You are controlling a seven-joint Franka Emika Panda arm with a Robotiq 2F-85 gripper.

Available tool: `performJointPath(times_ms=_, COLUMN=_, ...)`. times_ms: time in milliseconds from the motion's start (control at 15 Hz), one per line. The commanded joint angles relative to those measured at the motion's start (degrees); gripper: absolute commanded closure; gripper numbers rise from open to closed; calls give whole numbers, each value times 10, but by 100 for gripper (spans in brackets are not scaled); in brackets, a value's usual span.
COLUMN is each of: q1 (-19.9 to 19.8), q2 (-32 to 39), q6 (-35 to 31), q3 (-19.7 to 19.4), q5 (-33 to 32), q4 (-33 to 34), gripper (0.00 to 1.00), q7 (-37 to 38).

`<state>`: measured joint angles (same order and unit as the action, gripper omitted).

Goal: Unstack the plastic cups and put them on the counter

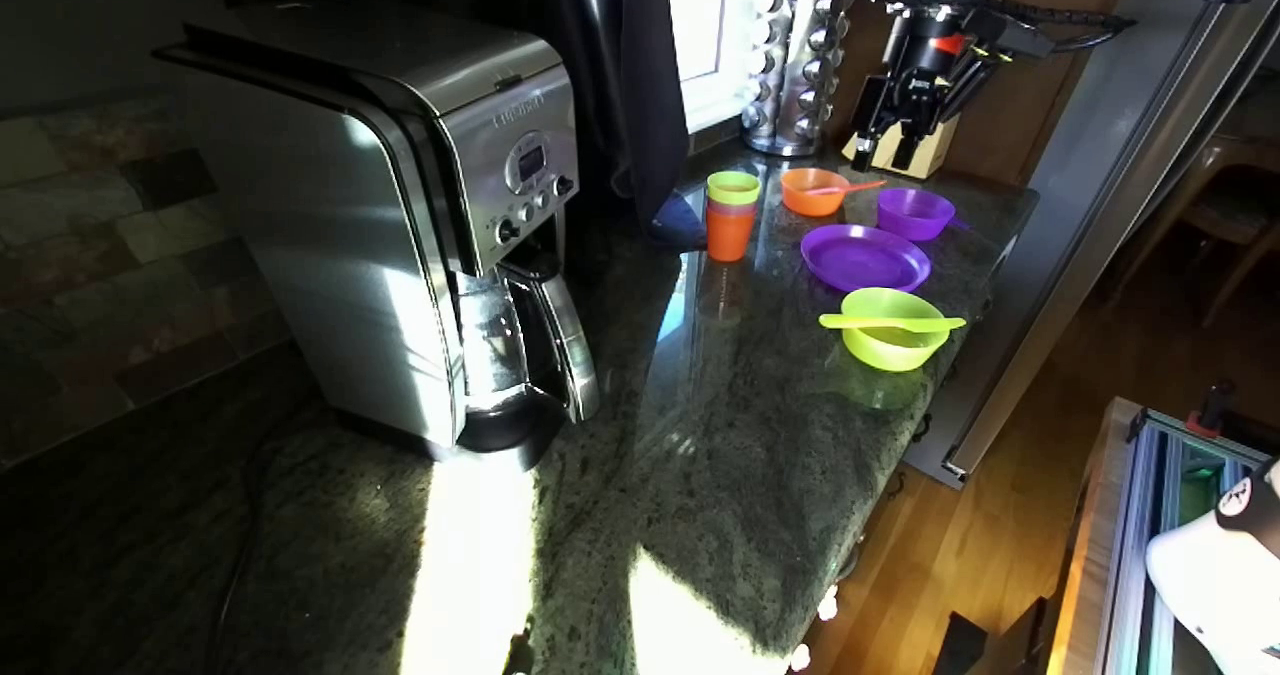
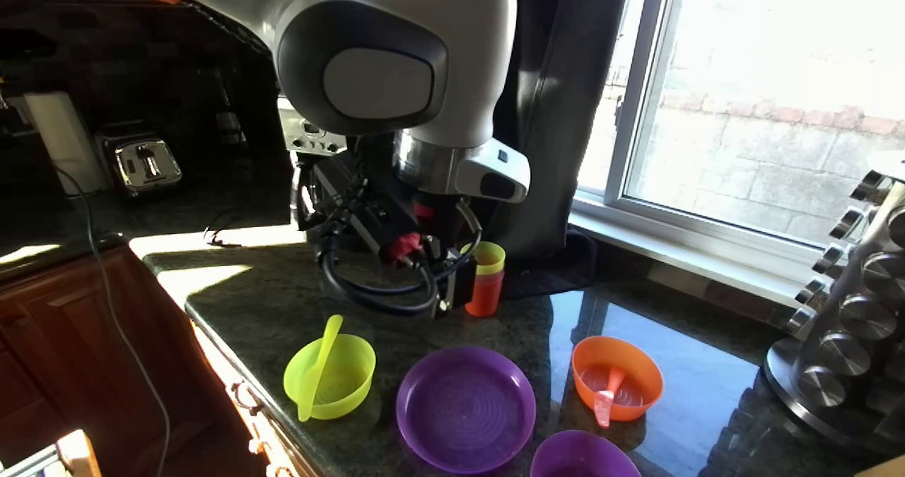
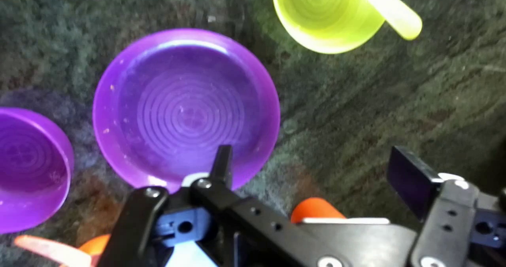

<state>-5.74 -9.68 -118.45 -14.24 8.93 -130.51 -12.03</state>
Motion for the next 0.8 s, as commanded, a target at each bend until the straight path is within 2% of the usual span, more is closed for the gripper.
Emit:
performJointPath(times_ms=0, q1=-5, q2=35, q6=-86, q3=18, q5=16, q4=26, gripper=0, q7=10)
performJointPath(times_ms=333, q1=-3, q2=87, q6=-150, q3=39, q5=10, q4=58, gripper=0, q7=22)
performJointPath(times_ms=733, q1=-7, q2=150, q6=-147, q3=55, q5=5, q4=109, gripper=0, q7=39)
